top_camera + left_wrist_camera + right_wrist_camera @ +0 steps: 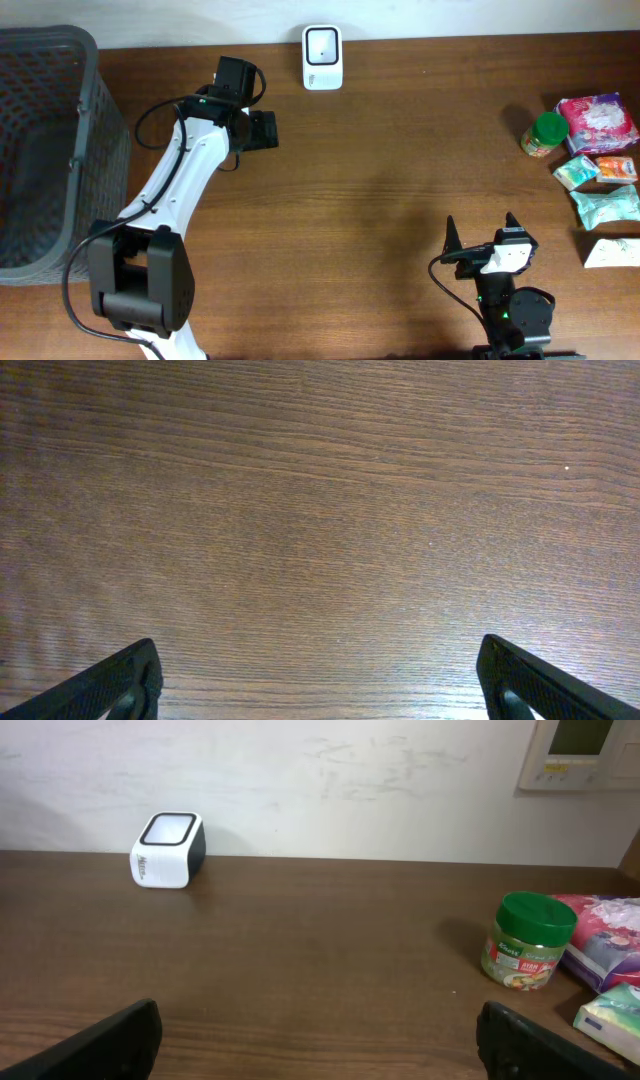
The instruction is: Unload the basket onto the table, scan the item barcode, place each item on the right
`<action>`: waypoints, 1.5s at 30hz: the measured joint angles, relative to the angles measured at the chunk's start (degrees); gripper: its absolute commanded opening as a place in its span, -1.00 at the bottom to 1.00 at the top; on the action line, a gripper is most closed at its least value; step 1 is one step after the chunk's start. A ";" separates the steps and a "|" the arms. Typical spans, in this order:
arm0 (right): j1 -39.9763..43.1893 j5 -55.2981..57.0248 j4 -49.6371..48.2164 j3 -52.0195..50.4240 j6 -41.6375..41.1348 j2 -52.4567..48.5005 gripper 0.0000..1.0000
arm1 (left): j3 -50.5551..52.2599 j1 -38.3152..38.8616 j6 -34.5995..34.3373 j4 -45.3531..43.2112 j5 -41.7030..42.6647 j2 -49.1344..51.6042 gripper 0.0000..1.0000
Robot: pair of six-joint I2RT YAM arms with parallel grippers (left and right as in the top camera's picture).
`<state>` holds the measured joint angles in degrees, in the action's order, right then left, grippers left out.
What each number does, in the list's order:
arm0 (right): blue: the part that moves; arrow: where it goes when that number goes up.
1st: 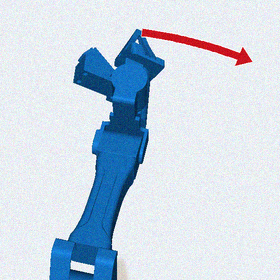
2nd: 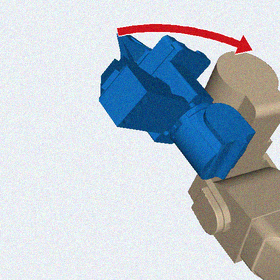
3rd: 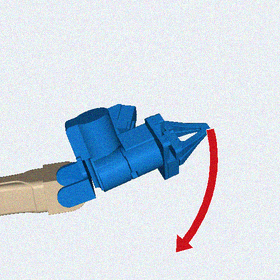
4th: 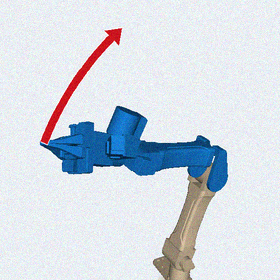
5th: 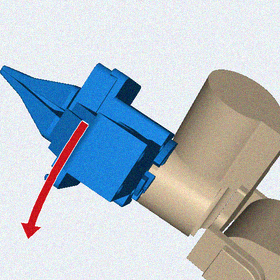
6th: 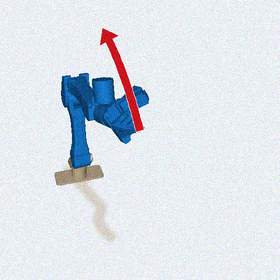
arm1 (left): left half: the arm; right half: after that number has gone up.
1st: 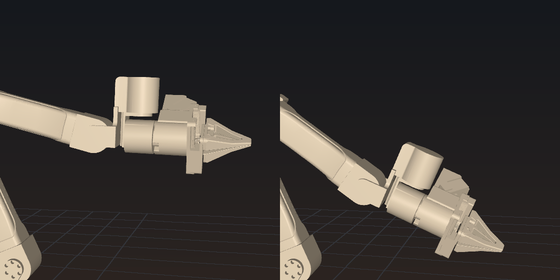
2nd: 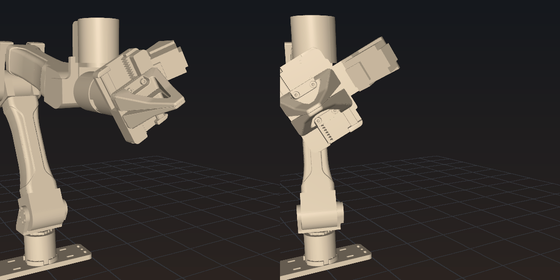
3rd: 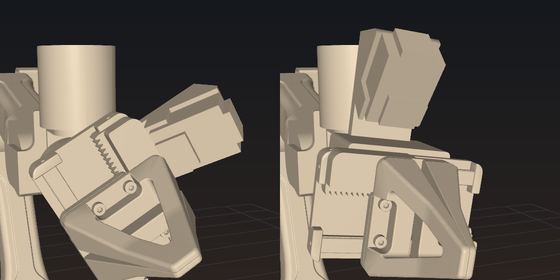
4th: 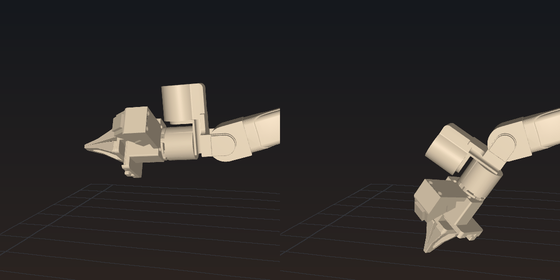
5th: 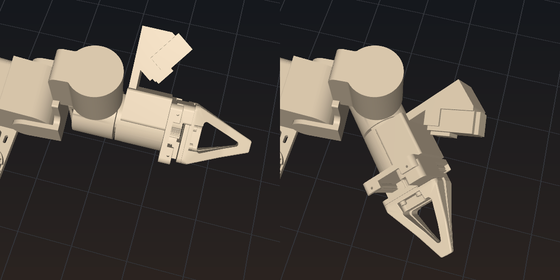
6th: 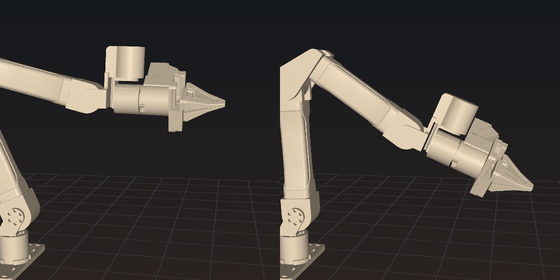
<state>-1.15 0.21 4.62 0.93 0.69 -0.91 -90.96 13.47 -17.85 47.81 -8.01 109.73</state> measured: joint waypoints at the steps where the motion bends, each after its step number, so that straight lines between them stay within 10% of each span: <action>1: 0.00 0.00 0.00 0.00 0.02 0.00 0.97 | 0.00 0.00 0.00 0.02 0.00 0.00 0.98; 13: 0.00 -0.02 0.00 -0.02 0.00 0.02 0.97 | 4.92 0.00 0.00 2.60 -0.02 -2.84 0.98; 20: -0.02 0.00 -0.02 -0.04 0.04 0.22 0.98 | 38.53 0.00 5.11 -24.52 1.36 -31.43 0.98; 32: -0.02 0.00 -0.09 -0.09 0.02 0.33 0.97 | 73.83 -8.11 15.30 -32.22 7.17 -84.43 0.98; 45: -0.02 -0.02 -0.11 -0.09 0.00 0.33 0.97 | 89.74 -14.95 15.28 -43.63 8.07 -108.76 0.98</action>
<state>-1.17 0.19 4.51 0.84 0.69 -0.58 -1.21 -1.48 -2.57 4.19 0.05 0.97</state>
